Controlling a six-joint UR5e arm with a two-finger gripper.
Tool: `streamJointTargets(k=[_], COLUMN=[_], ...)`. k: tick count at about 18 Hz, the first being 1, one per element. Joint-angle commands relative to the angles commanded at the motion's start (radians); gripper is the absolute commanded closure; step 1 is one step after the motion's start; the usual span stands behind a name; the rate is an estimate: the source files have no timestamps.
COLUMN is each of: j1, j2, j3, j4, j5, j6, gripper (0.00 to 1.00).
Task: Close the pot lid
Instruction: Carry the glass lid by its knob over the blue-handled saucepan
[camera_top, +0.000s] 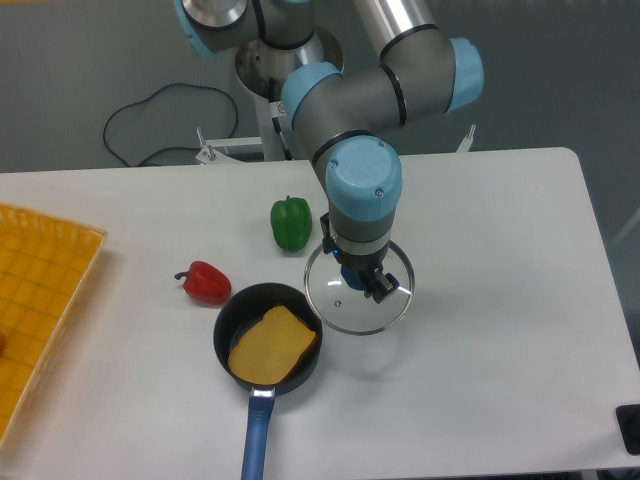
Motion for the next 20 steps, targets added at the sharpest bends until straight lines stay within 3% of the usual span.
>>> streamJointTargets(k=[11, 20], j1=[-0.009, -0.095], j2=[0.018, 0.000], j3=[-0.009, -0.002], j4=[-0.002, 0.029], j5=[-0.002, -0.005], j6=[-0.057, -0.261], gripper=[0.48, 0.48])
